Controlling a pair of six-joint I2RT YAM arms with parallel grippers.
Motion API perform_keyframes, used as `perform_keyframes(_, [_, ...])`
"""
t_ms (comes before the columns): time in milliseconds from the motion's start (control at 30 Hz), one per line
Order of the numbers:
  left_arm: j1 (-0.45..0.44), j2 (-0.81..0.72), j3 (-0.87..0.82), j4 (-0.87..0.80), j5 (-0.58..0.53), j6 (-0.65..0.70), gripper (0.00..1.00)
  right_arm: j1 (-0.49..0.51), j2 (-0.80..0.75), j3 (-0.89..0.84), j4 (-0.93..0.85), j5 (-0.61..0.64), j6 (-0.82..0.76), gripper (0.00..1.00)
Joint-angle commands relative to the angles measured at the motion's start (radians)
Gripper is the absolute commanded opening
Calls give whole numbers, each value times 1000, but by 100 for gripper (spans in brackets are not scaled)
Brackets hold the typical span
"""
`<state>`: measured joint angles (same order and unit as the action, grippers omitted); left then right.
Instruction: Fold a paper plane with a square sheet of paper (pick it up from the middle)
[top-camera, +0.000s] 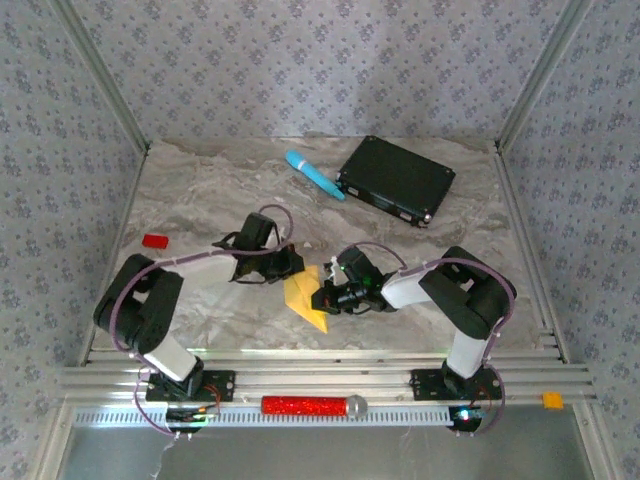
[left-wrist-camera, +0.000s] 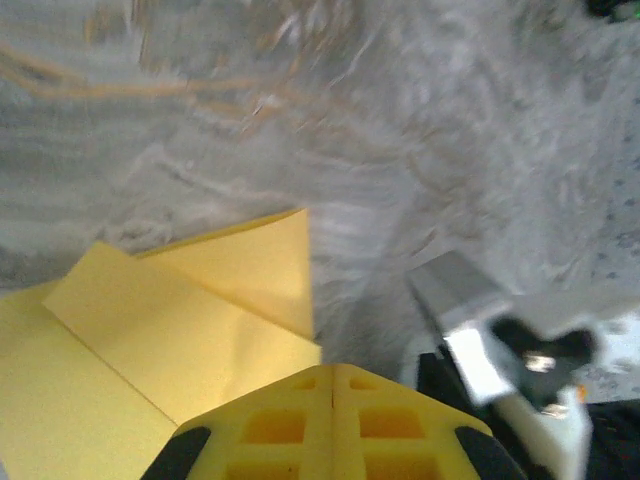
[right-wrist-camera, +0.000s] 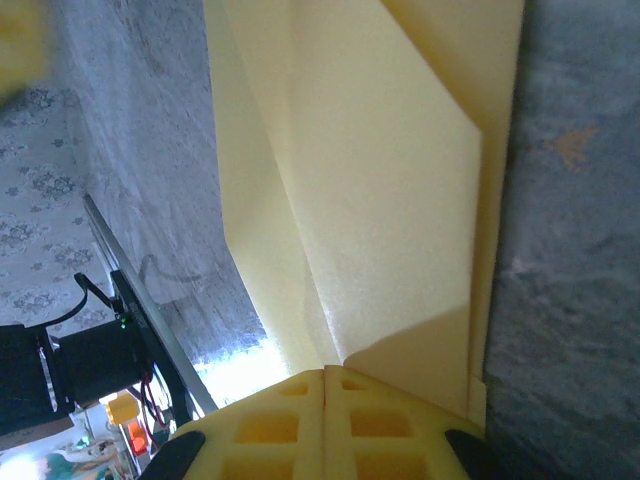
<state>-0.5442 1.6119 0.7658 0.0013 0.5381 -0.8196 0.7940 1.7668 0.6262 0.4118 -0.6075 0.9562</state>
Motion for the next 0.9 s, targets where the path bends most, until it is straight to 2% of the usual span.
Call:
perform_keyframes(0, [-5, 57, -8, 40, 10, -16, 2, -3, 39, -39, -246, 60, -21, 0])
perform_keyframes(333, [-7, 116, -30, -32, -60, 33, 0, 25, -37, 151, -414, 120, -58, 0])
perform_keyframes(500, [-7, 116, -53, -10, -58, 28, 0, 24, -13, 247, -446, 172, -58, 0])
perform_keyframes(700, [-8, 120, -57, 5, -58, 20, 0, 28, 57, 278, -414, 161, -38, 0])
perform_keyframes(867, [-6, 126, -59, 5, -61, 15, 0, 34, 23, 191, -405, 157, -24, 0])
